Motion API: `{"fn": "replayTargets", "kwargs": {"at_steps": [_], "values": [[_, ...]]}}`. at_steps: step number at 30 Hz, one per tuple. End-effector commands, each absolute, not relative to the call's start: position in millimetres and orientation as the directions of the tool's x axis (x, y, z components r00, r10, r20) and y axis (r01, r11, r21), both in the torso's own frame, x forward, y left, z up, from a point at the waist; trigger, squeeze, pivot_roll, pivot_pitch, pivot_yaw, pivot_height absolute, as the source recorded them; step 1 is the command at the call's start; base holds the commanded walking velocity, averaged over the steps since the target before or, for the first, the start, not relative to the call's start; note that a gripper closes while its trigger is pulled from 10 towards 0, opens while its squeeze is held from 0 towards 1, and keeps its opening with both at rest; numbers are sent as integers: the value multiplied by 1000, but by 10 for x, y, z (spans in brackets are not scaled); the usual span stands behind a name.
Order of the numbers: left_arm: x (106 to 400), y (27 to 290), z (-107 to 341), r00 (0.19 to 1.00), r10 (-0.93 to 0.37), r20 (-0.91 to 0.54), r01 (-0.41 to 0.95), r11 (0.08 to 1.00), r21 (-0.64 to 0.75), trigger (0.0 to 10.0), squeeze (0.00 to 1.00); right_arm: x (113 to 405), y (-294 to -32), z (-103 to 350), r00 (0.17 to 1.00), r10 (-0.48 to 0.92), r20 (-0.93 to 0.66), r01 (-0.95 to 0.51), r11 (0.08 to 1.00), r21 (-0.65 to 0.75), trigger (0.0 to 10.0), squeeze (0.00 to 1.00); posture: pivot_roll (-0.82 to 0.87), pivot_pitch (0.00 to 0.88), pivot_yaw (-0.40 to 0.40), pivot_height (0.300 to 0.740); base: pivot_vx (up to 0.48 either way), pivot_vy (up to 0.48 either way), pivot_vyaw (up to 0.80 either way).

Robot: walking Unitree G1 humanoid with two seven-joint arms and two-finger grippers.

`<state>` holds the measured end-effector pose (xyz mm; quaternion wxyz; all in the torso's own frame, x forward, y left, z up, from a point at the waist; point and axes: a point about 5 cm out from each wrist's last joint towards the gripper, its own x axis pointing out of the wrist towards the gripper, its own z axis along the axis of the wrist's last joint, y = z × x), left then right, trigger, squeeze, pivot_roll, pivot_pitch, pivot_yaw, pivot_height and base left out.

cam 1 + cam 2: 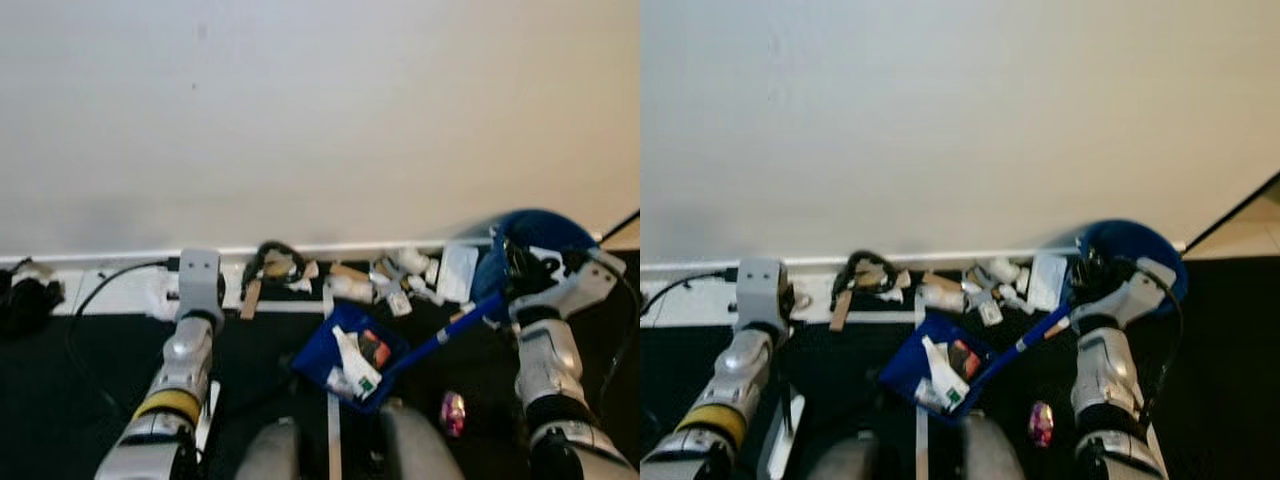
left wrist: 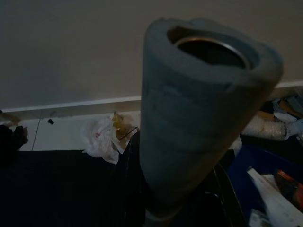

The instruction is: Sweep floor

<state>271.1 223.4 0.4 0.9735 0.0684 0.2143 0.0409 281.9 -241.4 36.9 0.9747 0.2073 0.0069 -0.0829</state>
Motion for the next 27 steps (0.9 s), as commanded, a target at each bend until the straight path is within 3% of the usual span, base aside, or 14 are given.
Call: {"fn": "replayTargets", "kwargs": {"at_steps": [1, 5, 16, 25, 27], "values": [[2406, 2231, -315, 817, 109, -566, -62, 993, 102, 10000, 0, 2798, -2449, 353, 984, -170, -55, 177, 894, 411, 10000, 0, 101, 81, -24, 740, -469, 0, 0], [2407, 2234, -314, 817, 115, -566, -69, 992, 103, 10000, 0, 2810, -2479, 375, 984, -169, -49, 174, 898, 404, 10000, 0, 100, 73, -28, 740, -462, 0, 0], [2420, 2212, -318, 802, 143, -580, -105, 990, 98, 10000, 0, 2856, -2538, 441, 987, -158, -34, 159, 911, 381, 10000, 0, 103, 65, -40, 740, 0, 0, 0], [2414, 2234, -331, 785, 177, -594, -146, 984, 100, 10000, 0, 2885, -2549, 475, 989, -144, -25, 143, 919, 368, 10000, 0, 100, 63, -40, 740, 0, -480, 0], [2418, 2247, -328, 782, 193, -593, -172, 981, 92, 10000, 0, 2890, -2549, 477, 990, -142, -24, 141, 920, 367, 10000, 0, 97, 59, -40, 740, 0, 0, 0]]}}
